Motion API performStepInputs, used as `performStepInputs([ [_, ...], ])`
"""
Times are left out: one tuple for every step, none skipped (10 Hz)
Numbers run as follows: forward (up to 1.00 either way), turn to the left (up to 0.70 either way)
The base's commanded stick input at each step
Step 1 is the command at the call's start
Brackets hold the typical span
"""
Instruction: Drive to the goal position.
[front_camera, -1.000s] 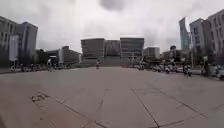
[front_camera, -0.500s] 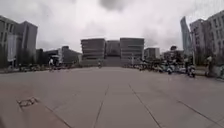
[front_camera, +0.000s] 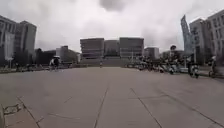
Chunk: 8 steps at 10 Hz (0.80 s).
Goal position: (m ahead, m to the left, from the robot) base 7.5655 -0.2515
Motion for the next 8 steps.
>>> performStepInputs([
  [0.6, 0.01],
  [0.6, 0.01],
  [0.6, 0.01],
  [0.6, 0.01],
  [0.6, 0.01],
  [0.6, 0.01],
  [0.6, 0.01],
  [0.6, 0.01],
])
